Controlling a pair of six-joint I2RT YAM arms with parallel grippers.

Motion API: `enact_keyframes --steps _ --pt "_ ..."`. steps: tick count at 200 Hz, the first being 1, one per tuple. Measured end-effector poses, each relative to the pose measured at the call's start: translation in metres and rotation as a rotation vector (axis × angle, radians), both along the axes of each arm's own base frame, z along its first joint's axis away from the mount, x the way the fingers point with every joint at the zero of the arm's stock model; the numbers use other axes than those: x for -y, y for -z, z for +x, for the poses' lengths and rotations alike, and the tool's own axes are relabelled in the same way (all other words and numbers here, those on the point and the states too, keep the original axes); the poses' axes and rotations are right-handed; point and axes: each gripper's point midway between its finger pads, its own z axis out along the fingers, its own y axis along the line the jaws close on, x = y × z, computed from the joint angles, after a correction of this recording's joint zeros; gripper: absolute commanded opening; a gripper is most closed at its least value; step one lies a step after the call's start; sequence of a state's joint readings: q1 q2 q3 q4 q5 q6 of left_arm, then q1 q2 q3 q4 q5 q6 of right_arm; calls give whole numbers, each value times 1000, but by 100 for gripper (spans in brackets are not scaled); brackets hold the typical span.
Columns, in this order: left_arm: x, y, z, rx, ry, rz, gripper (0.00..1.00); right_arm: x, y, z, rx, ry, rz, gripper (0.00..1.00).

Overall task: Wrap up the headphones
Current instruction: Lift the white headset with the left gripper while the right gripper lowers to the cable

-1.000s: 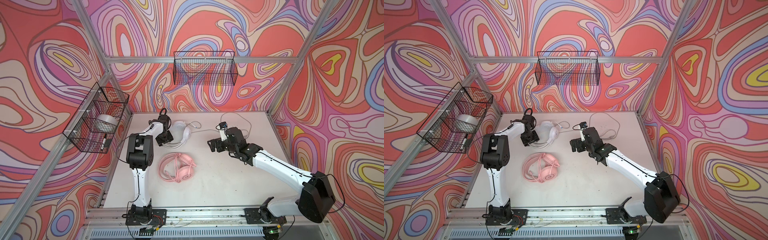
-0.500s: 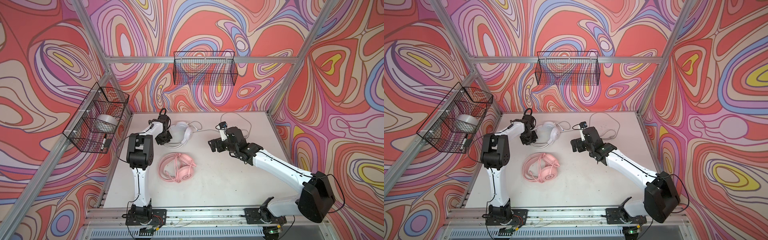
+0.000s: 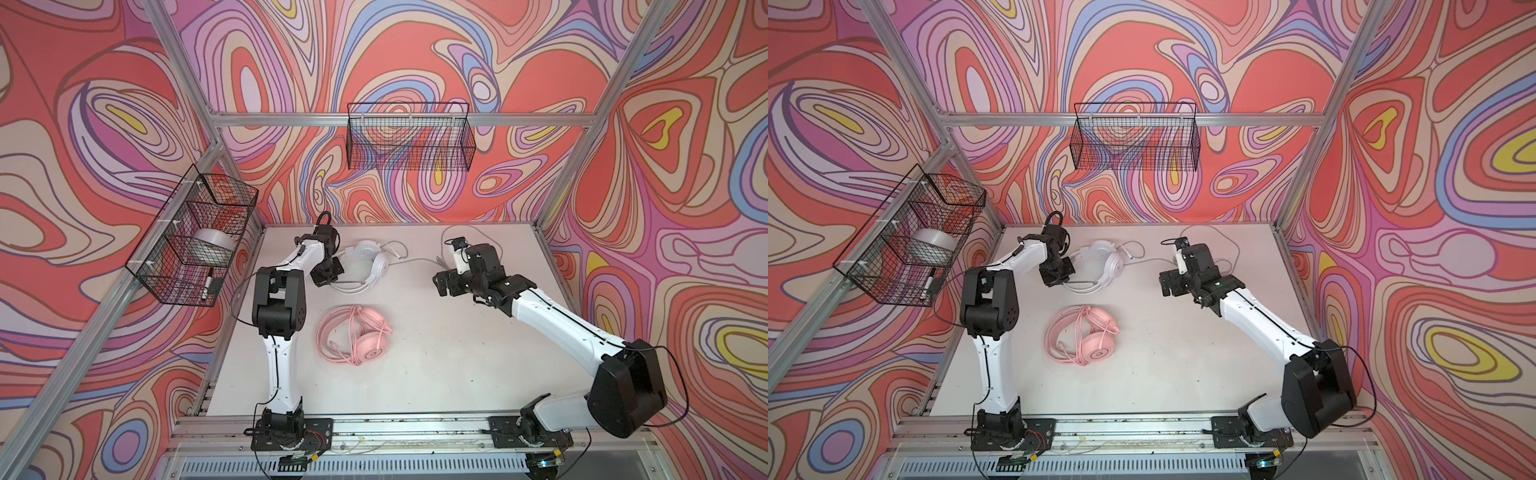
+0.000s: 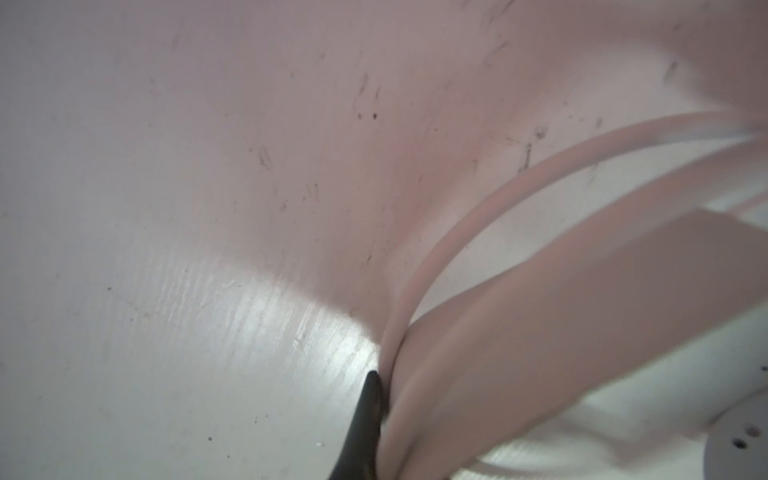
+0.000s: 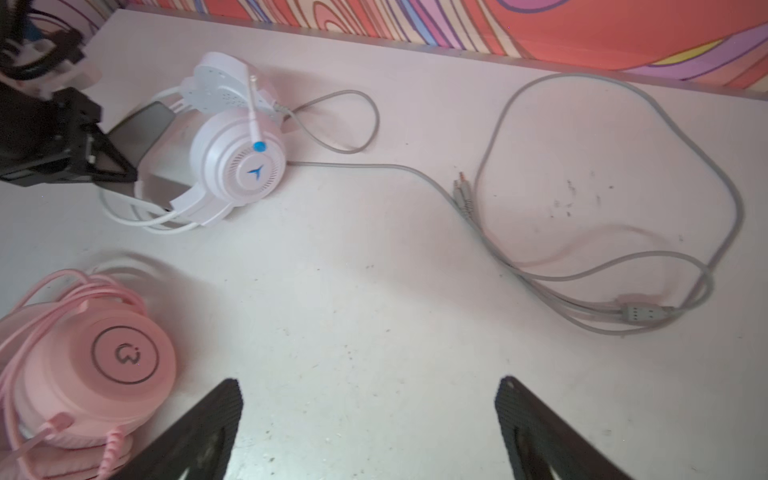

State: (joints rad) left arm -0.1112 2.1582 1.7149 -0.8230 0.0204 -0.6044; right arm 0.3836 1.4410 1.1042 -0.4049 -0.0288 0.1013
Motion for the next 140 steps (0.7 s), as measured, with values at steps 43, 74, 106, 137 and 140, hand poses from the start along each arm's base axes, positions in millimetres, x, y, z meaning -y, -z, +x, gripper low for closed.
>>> enact_keyframes --steps 43,74,106,137,140 --pt "21 -61 16 116 146 -91 0 45 27 43 -113 37 -47 90" --pt "35 -124 18 229 264 -139 0 40 69 74 -209 -28 -107 83" --pt "46 -163 -2 273 351 -191 0 27 107 89 -271 -90 -92 81" --pt "49 -176 -20 259 392 -211 0 9 104 112 -247 -143 -23 68" --pt "49 -176 -22 256 394 -211 0 7 103 115 -242 -150 -17 66"
